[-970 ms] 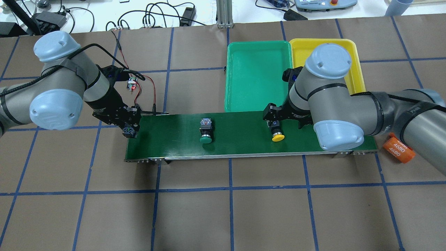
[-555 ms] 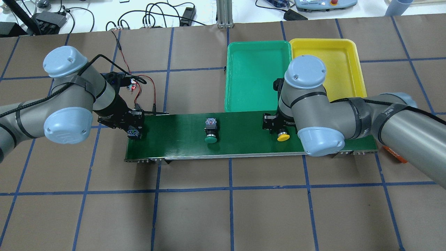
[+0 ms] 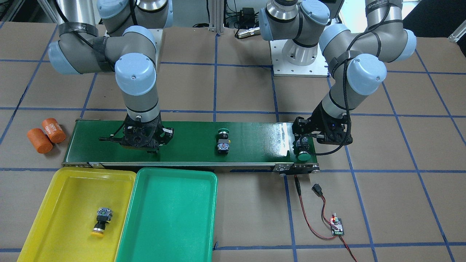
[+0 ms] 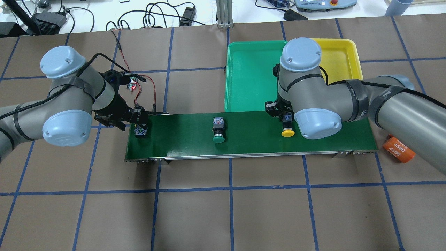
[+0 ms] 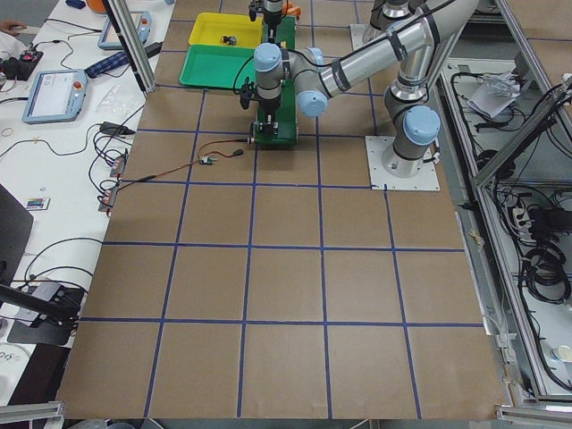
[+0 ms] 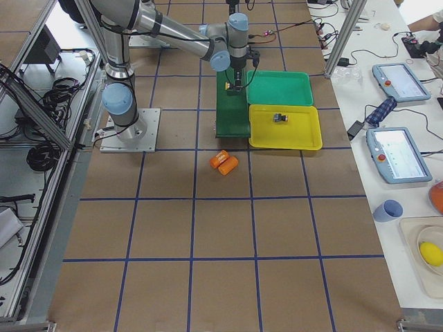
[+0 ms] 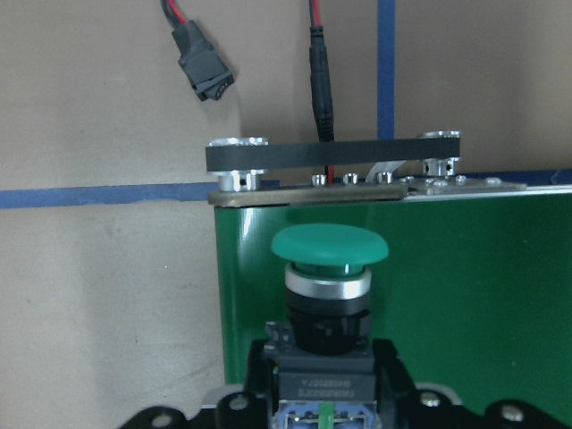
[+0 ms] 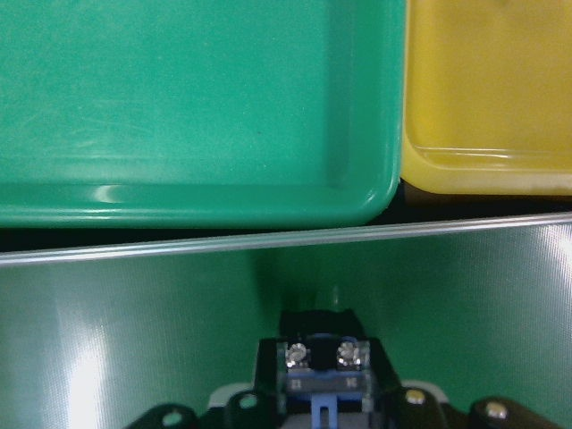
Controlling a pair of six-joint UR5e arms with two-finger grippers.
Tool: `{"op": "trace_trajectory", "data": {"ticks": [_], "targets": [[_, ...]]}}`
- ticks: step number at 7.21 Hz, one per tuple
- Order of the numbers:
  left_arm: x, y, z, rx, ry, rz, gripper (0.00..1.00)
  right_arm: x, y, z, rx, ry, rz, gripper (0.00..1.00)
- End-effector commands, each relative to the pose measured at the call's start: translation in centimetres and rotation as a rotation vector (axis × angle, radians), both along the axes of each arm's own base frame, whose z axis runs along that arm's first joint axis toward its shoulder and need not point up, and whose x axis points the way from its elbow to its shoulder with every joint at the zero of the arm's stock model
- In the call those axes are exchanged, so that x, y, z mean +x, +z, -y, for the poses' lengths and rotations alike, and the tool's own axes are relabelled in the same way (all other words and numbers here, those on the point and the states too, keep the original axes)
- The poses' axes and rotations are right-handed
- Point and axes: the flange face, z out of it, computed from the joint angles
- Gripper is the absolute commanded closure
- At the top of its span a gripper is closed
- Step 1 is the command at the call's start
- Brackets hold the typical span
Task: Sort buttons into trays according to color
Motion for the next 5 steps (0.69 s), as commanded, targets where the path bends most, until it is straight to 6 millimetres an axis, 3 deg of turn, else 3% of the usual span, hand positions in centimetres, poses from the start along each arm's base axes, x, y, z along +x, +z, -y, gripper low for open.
{"op": "trace_trajectory", "data": {"ticks": [1,2,3,4,5], "targets": [[-0.2,4.4,-1.6,-0.003,0.001,0.010,0.00,-6.0,2.6,4.9,-0.041,0.040,0.002,0.97],[-0.4,8.6,-2.4,0.023,0.001,0.003,0.00,-8.3,2.1,8.1,-0.054,0.080,0.045,0.97],[-0.4,15.4,-2.9,0.051,0.001,0.000,0.00,-9.3,2.8,11.6,-0.107,0.151,0.068,0.97],[-0.6,21.1,-3.6,0.075,0.000,-0.010,0.00,-11.9,0.8,15.2,-0.089,0.130,0.070,0.97],[-0.7,25.0,-4.8,0.088,-0.010,-0.005,0.00,-14.2,-1.2,18.0,-0.076,0.099,0.072,0.93]]}}
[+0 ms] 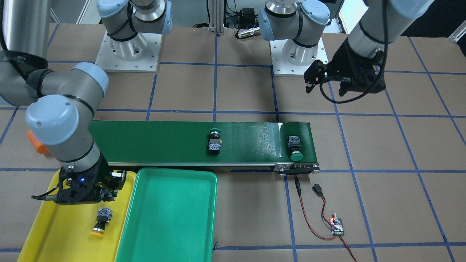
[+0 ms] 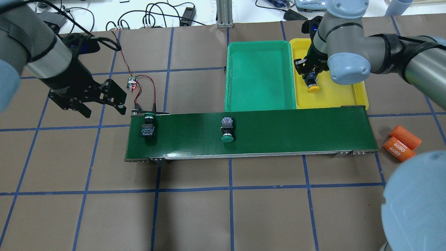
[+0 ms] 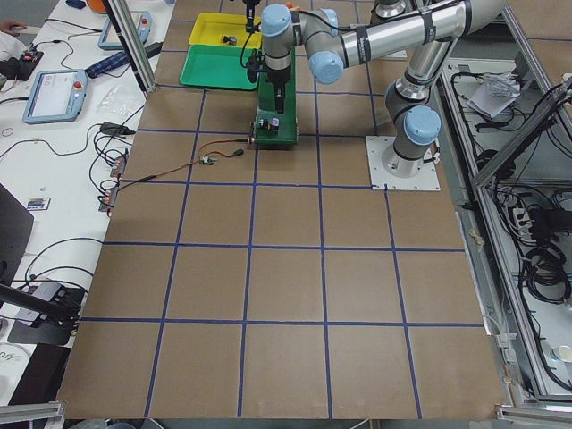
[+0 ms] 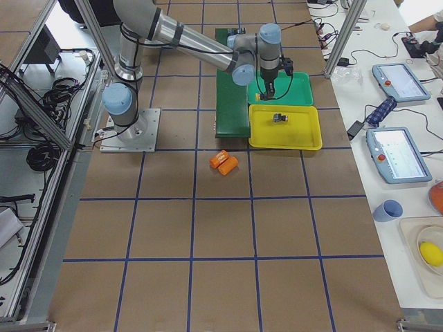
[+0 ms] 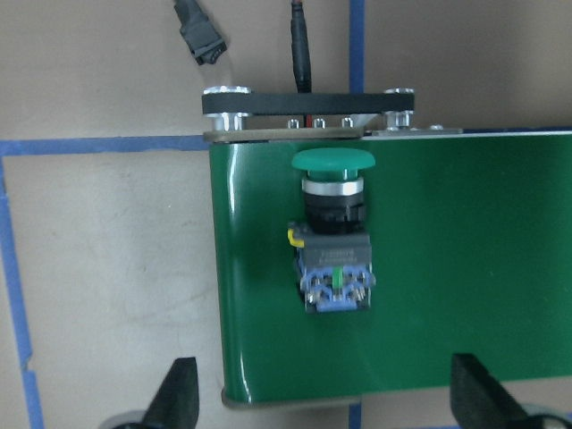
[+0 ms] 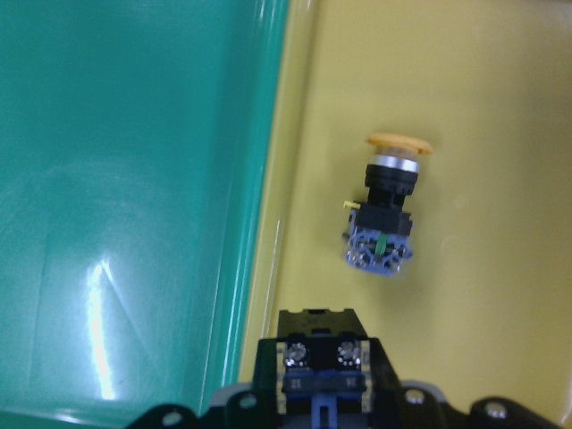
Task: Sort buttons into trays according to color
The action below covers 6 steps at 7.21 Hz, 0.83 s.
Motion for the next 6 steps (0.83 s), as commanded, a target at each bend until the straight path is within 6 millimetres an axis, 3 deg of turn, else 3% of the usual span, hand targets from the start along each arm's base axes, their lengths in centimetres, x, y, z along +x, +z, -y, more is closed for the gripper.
{"op": "trace_trajectory", "data": {"ticks": [1,2,3,4,6], "targets": [[0.1,8.0,-3.1,0.019,-0.014,0.051,0.00,-3.5,-3.3,4.1,0.023,-0.011,0.004,0.71],[0.8,8.4,-4.3,0.042,-0.028,0.140,0.00,-3.5,-3.4,4.0,0.028,-0.002,0.003,0.29],[0.3,7.7,-4.7,0.070,-0.017,0.103,0.00,-3.5,-3.3,3.9,0.032,-0.003,0.002,0.00],[-1.1,7.2,-4.8,0.067,-0.038,0.078,0.00,-3.5,-2.9,3.6,0.049,-0.005,0.004,0.00],[-4.2,5.5,-4.2,0.073,-0.092,0.088,0.00,-2.2,0.9,2.2,0.054,-0.003,0.035,0.00]]}}
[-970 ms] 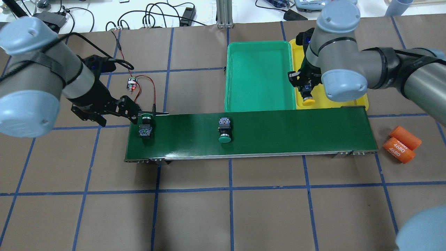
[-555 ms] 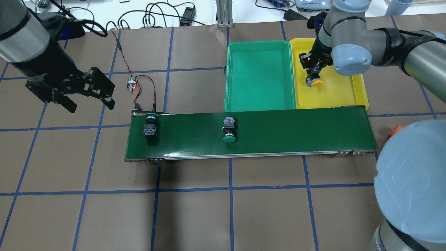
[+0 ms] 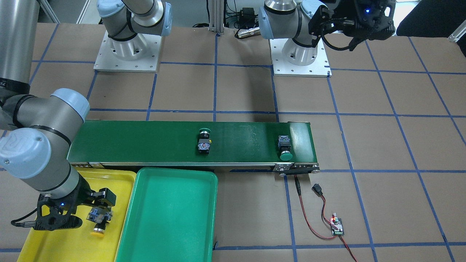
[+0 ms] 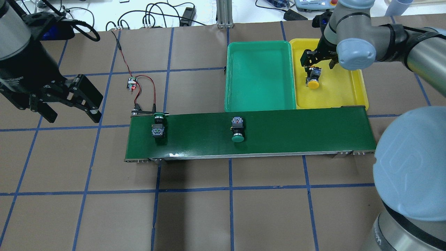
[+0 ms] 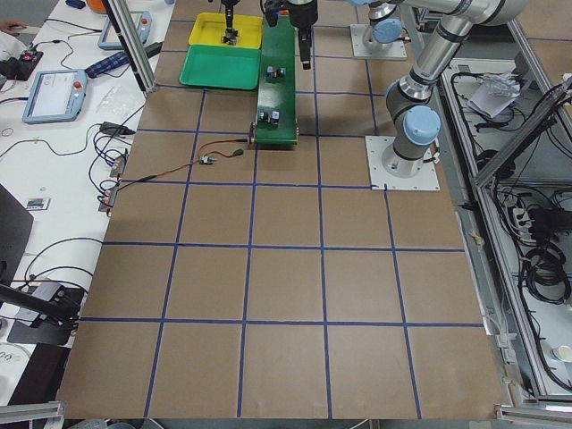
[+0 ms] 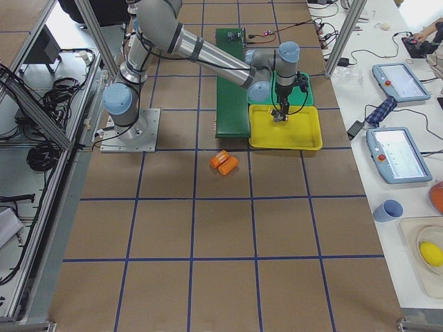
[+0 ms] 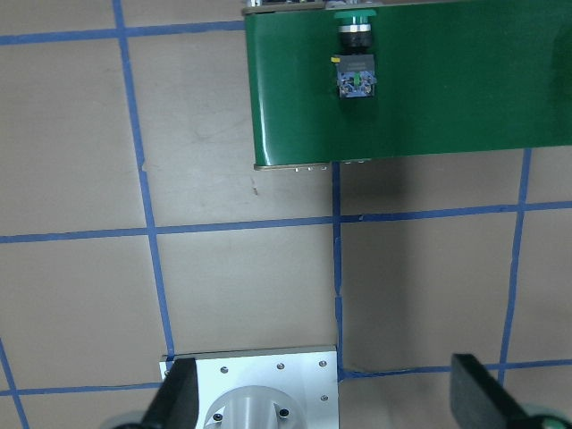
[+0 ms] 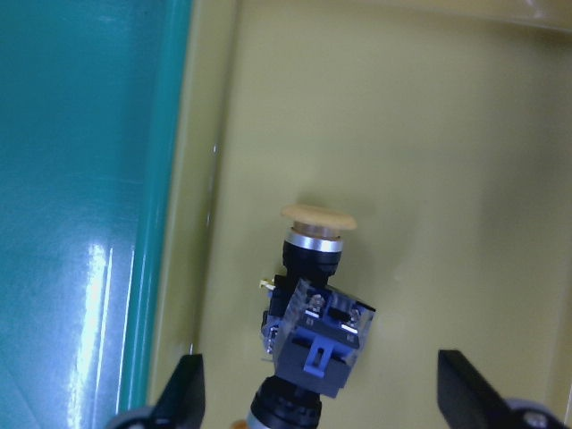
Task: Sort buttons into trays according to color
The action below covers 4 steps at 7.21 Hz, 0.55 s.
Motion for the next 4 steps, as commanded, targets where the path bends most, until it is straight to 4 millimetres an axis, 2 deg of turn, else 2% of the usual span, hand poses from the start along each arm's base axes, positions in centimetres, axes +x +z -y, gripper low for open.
{"op": "trace_trajectory", "data": {"ticks": [1,3,4], "targets": [[-2.1,-2.5,1.0,-0.042,-0.031,-0.006,0.00,1.6,4.4,-2.5,0.046,0.002,0.081,0.00],[-3.8,-4.4,-0.1,-0.047,-0.071,-0.002,0.00,3.2,8.7,-7.7,0.033,0.015,0.088,0.00],[-4.0,-4.6,0.0,-0.048,-0.081,0.005,0.00,5.5,9.4,-10.0,0.036,0.016,0.089,0.00]]}}
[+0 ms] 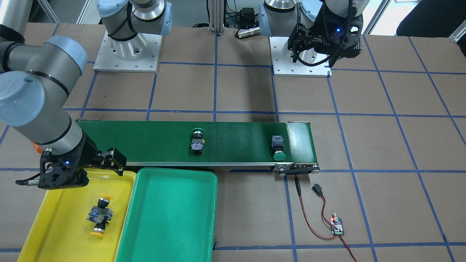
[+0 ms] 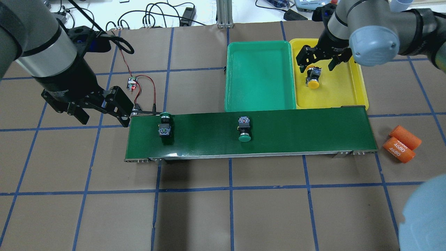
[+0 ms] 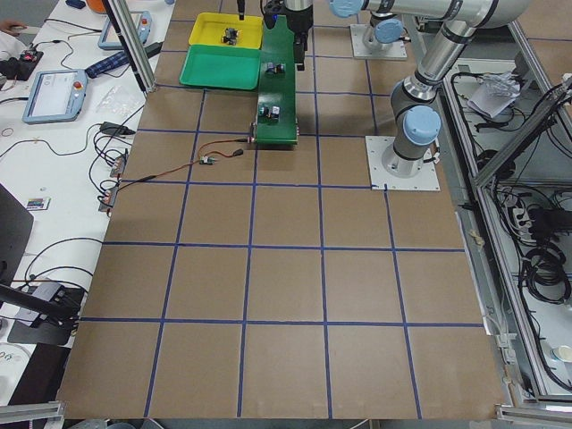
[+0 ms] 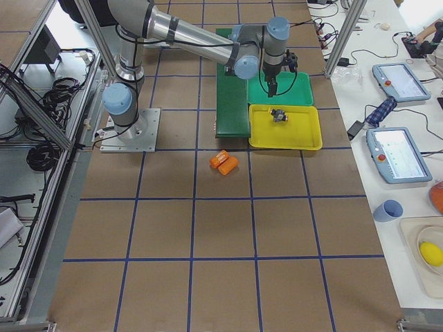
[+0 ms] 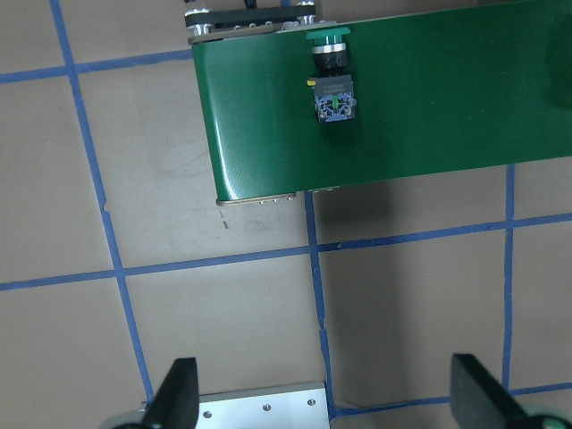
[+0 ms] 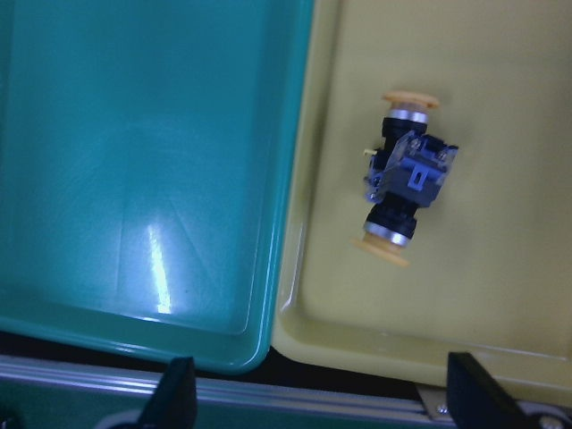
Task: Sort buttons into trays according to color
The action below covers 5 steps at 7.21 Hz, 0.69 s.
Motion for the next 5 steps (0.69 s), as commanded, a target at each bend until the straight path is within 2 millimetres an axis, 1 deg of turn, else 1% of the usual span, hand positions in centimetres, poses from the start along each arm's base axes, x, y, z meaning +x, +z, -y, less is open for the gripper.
{"op": "trace_trajectory", "data": {"ticks": [1,2,3,4,5], "targets": [[-0.7,-0.6,0.2,-0.011,-0.012,0.006,0.00,3.3,1.9,-4.1,-0.008,0.022,-0.004,0.00],[-0.7,-0.4,0.6,-0.040,-0.014,0.006,0.00,4.0,0.1,-5.3,0.031,0.034,-0.007,0.00],[-0.8,-0.5,0.4,-0.036,-0.016,0.007,0.00,4.5,-2.0,-7.3,0.069,0.029,-0.006,0.00],[-0.7,-0.2,0.3,-0.045,-0.017,0.010,0.00,4.4,-2.6,-9.2,0.082,0.028,-0.009,0.00],[-0.7,-0.1,0.2,-0.045,-0.027,0.012,0.00,4.2,-3.7,-9.9,0.096,0.027,-0.007,0.00]]}}
